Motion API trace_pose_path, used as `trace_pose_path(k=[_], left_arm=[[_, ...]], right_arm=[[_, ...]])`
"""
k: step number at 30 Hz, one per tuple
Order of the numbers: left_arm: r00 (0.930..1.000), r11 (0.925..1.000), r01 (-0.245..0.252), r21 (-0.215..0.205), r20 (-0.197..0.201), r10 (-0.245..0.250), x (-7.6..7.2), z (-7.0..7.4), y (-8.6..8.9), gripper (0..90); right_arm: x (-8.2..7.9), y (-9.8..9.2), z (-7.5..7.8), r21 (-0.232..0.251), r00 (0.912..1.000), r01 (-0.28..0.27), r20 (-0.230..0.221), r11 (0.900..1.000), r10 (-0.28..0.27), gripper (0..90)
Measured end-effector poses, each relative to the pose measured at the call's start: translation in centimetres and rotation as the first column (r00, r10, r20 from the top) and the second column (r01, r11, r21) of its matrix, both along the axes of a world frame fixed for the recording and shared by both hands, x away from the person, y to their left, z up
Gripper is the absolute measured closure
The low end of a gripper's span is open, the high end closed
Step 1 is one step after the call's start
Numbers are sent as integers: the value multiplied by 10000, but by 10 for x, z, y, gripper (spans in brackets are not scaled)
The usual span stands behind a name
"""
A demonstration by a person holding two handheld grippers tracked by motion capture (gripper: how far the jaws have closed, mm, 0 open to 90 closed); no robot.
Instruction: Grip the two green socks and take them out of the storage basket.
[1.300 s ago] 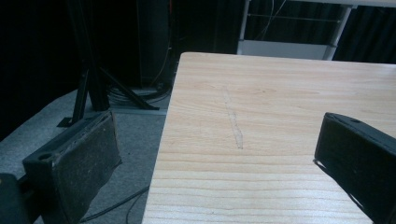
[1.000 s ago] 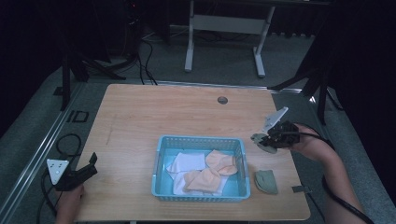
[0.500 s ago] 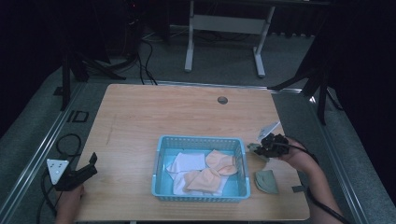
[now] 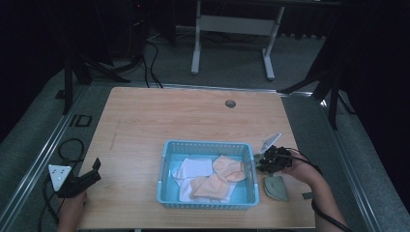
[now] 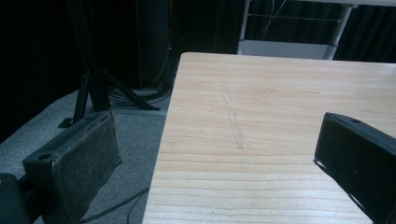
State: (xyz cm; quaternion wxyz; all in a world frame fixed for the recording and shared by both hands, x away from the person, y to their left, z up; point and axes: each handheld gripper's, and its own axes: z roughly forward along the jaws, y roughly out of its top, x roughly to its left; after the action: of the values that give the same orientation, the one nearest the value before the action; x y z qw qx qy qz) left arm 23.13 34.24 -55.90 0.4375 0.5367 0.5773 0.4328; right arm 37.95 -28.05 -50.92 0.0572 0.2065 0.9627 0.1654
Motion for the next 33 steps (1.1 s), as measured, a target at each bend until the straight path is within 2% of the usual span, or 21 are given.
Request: trace_pose_path(k=[4, 5, 8, 10, 14, 16, 19, 21, 23, 24, 25, 26, 27, 28, 29, 30, 31, 33], left_arm=[[10000, 10000, -10, -7, 8, 10, 0, 0, 0, 5], [10000, 10000, -6, -14, 11, 6, 0, 0, 0, 5], [10000, 10000, -4, -34, 33, 4, 0, 0, 0, 5], [10000, 10000, -1, -44, 30, 1, 0, 0, 0, 4], [10000, 10000, -8, -5, 7, 8, 0, 0, 0, 4], [10000, 10000, -15, -21, 9, 16, 0, 0, 0, 5], [10000, 10000, -14, -5, 6, 14, 0, 0, 0, 4], [10000, 10000, 3, -32, -4, -3, 0, 0, 0, 5], [10000, 10000, -3, -22, -3, 3, 0, 0, 0, 4], [10000, 10000, 3, -37, -6, -3, 0, 0, 0, 5], [10000, 10000, 0, -51, -14, 0, 0, 0, 0, 5], [10000, 10000, 8, -47, -22, -8, 0, 0, 0, 5], [10000, 10000, 1, -47, -21, -1, 0, 0, 0, 5], [10000, 10000, 1, -47, -21, -1, 0, 0, 0, 4], [10000, 10000, 11, -46, -21, -11, 0, 0, 0, 4], [10000, 10000, -4, -44, -23, 4, 0, 0, 0, 5], [10000, 10000, -3, -46, -16, 3, 0, 0, 0, 5], [10000, 10000, -11, -31, -5, 11, 0, 0, 0, 5]], right_arm=[[-2, -1, 16, -65, 9997, -231, 48, 9997, 231, 550], [-3, -3, 20, -75, 9996, -197, 177, 9998, 199, 537], [-2, -11, 33, 286, 9983, 249, 526, 9993, -264, 440], [-2, -18, 37, 464, 9938, 601, 907, 9971, -641, 359], [0, -36, 39, 909, 9787, 1732, 954, 9807, -1817, 250], [0, -43, 36, 997, 9729, 2065, 849, 9734, -2150, 172], [-1, -54, 31, 1221, 9665, 2287, 899, 9658, -2402, 134], [-3, -61, 28, 1737, 9574, 2615, 780, 9494, -2780, 133], [-7, -68, 25, 2043, 9455, 2899, 901, 9350, -3128, 125], [-8, -71, 23, 2161, 9366, 3141, 889, 9245, -3390, 121], [-10, -77, 21, 2380, 9225, 3430, 973, 9087, -3737, 121], [-12, -80, 19, 2532, 9114, 3613, 1076, 8974, -3973, 120], [-15, -85, 18, 2715, 8922, 3933, 1178, 8784, -4359, 120], [-15, -85, 18, 2715, 8922, 3933, 1178, 8784, -4359, 120], [-17, -90, 15, 2965, 8739, 4161, 1311, 8596, -4682, 120], [-22, -102, 9, 3460, 8337, 4565, 1554, 8197, -5299, 120], [-25, -107, 7, 3696, 8126, 4755, 1633, 7984, -5595, 122], [-31, -115, 2, 4052, 7767, 5035, 1747, 7631, -6052, 122]])
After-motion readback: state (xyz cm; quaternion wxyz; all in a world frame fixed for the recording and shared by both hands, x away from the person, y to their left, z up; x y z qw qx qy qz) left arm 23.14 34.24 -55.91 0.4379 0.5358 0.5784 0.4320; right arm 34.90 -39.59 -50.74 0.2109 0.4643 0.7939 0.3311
